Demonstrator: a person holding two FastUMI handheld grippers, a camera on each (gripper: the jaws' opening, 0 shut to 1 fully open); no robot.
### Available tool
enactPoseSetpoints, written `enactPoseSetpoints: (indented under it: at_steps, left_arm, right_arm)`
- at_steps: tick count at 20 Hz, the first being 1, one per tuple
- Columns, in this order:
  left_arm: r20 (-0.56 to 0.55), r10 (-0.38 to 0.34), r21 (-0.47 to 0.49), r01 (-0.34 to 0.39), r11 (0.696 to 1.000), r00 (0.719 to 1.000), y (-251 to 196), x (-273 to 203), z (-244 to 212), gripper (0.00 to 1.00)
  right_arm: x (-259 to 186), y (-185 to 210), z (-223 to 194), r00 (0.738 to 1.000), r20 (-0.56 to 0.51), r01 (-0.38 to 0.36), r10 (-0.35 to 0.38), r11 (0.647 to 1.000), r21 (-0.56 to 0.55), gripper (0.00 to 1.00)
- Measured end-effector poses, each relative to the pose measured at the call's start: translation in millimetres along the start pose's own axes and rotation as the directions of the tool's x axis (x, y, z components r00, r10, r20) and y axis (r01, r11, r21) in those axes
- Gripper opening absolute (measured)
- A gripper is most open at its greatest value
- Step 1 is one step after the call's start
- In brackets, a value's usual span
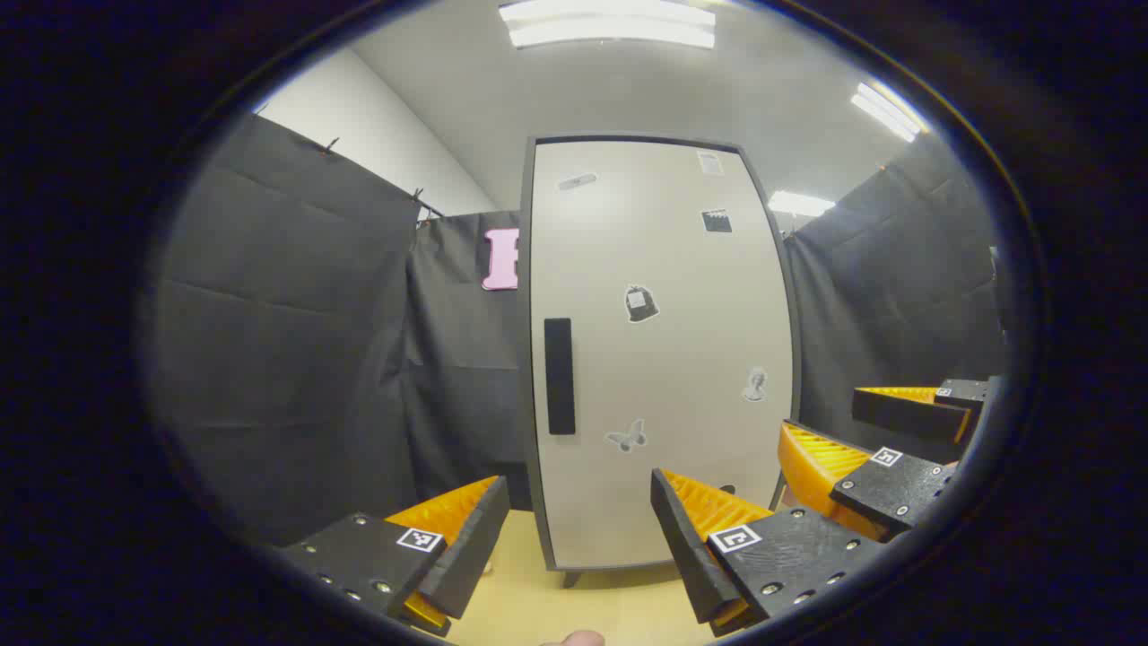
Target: Open the cabinet door with the right hand, grasp the bottle in the cabinet with the left hand and place it on the coaster, then close the cabinet door with the right hand.
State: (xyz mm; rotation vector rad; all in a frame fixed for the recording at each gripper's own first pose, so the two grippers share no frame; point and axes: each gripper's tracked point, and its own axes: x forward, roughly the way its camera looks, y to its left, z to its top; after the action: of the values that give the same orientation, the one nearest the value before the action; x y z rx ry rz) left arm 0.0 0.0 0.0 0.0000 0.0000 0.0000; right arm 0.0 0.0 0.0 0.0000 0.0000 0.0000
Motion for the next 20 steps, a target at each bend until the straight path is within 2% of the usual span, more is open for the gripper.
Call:
enactPoseSetpoints:
  at_steps: [6, 10, 13, 14, 20]
  left_arm:
    - [-0.024, 0.016, -0.009, -0.016, 1.000, 1.000, 17.3, -1.4, -8.4, 0.94]
    - [-0.016, 0.027, -0.024, -0.027, 0.999, 1.000, 26.4, -6.7, -6.3, 0.94]
    - [0.001, 0.007, 0.016, -0.007, 1.000, 1.000, 26.5, -10.9, -1.3, 0.89]
    - [0.004, -0.001, 0.028, 0.000, 1.000, 1.000, 25.5, -10.1, -1.6, 0.94]
    - [0.005, -0.032, 0.042, 0.032, 0.999, 0.999, 18.1, -9.4, 0.2, 0.91]
  right_arm:
    - [1.8, -3.4, 2.6, 1.000, 0.022, 0.003, -0.003, 1.000, 0.004, 0.95]
    - [5.8, 3.7, -1.0, 1.000, 0.011, -0.022, 0.022, 1.000, 0.002, 0.95]
    - [8.6, 7.4, -0.5, 1.000, 0.014, -0.023, 0.023, 1.000, 0.006, 0.95]
    - [8.9, 6.9, -0.7, 1.000, 0.014, -0.019, 0.019, 1.000, 0.006, 0.95]
    - [8.9, 6.4, -4.3, 1.000, 0.006, -0.018, 0.018, 1.000, -0.007, 0.95]
